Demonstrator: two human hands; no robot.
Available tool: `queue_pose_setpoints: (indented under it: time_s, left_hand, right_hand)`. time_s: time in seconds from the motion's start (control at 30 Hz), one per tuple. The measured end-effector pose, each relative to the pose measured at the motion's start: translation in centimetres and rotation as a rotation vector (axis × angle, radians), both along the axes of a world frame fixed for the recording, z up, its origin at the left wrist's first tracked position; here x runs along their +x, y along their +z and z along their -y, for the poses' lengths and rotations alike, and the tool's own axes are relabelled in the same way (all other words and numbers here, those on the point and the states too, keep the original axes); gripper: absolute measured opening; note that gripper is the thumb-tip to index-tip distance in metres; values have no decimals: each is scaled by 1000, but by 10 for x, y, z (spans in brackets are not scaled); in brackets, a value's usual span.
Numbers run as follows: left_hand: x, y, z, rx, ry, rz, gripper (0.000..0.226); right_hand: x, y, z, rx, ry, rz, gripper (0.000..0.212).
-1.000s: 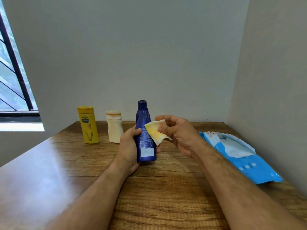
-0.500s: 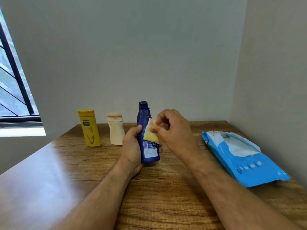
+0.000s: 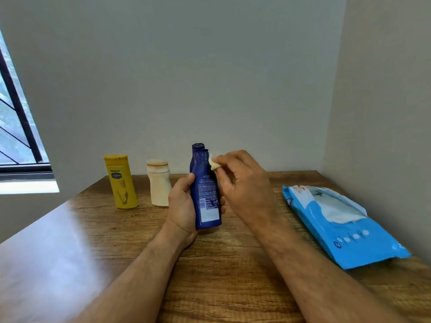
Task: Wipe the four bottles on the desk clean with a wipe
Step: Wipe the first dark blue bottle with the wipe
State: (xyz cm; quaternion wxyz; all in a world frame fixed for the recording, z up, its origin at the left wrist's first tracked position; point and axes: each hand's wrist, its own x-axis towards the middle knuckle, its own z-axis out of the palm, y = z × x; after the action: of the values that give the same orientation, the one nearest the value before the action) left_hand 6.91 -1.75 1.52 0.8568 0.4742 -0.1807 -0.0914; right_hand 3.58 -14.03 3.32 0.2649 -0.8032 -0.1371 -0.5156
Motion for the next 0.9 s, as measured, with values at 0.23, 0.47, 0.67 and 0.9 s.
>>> queue_pose_setpoints:
  time_s: [0.23,0.47,0.67,0.9]
  left_hand:
    - [1,-2,-4,47,46,15,43]
    - [5,-2,-18,-16,109,-2,43]
    - [-4,-3,-17,84,26,27,57]
    - [3,1,-17,-21,30,5,51]
  right_hand:
    - [0,-1,-11,-114,36,-154,30]
    - [-10,-6,-11,-391,99,-271,26]
    - [-8,-5,-7,-185,10,-85,26]
    - [-8,-9,-12,-347,132,-297,25]
